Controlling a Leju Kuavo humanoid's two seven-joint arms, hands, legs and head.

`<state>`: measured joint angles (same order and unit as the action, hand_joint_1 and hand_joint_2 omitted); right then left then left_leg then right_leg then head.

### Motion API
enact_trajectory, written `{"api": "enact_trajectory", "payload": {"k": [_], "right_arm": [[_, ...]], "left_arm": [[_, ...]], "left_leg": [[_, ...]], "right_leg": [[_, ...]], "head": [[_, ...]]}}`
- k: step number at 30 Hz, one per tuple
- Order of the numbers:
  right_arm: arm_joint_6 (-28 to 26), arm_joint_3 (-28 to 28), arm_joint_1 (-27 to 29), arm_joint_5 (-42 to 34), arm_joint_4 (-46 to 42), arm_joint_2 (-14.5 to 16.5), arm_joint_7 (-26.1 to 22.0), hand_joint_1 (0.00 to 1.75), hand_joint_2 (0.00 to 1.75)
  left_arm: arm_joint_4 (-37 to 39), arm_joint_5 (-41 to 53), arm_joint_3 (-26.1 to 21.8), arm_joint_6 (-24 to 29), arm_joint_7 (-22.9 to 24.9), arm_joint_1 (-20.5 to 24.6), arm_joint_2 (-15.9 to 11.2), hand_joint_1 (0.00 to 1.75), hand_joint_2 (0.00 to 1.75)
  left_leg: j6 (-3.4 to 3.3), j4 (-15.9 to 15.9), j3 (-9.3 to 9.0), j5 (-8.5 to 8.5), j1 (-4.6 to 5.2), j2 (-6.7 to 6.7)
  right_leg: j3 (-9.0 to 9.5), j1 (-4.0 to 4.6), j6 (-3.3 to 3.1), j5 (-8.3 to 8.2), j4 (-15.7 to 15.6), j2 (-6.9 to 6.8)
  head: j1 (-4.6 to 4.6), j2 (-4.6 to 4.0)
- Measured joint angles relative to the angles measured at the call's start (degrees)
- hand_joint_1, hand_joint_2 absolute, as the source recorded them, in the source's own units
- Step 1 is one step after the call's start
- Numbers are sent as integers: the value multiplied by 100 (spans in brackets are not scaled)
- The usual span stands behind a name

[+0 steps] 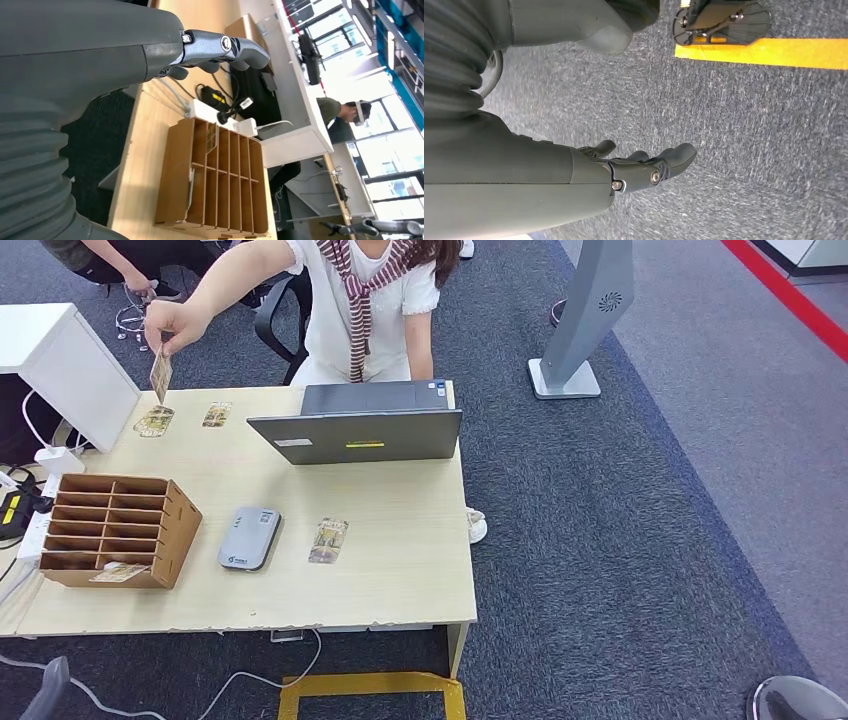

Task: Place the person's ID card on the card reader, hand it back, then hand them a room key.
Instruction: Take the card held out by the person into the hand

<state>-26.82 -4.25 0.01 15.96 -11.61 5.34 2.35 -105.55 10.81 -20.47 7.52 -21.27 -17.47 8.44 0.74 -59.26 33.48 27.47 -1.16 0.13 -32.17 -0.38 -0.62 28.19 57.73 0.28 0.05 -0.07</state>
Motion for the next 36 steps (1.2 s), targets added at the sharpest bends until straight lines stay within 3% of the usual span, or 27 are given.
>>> {"api": "enact_trajectory", "payload": {"k": [11,36], "right_arm": [[118,320,-32,415,21,14,173,0,175],[353,867,-135,1165,26,171,362,0,175]], "left_arm": [[536,1638,512,262,646,1006,-746,0,175],[3249,4764,1622,970,1971,3671,-1894,0,175]], "left_leg": [[0,-1,0,-1,1,2],[1,-3,1,-9,0,8]], "right_leg": [[-2,0,0,-1,0,5],[-6,0,-1,-6,2,11]], "head": [[-1,0],[0,0]]}}
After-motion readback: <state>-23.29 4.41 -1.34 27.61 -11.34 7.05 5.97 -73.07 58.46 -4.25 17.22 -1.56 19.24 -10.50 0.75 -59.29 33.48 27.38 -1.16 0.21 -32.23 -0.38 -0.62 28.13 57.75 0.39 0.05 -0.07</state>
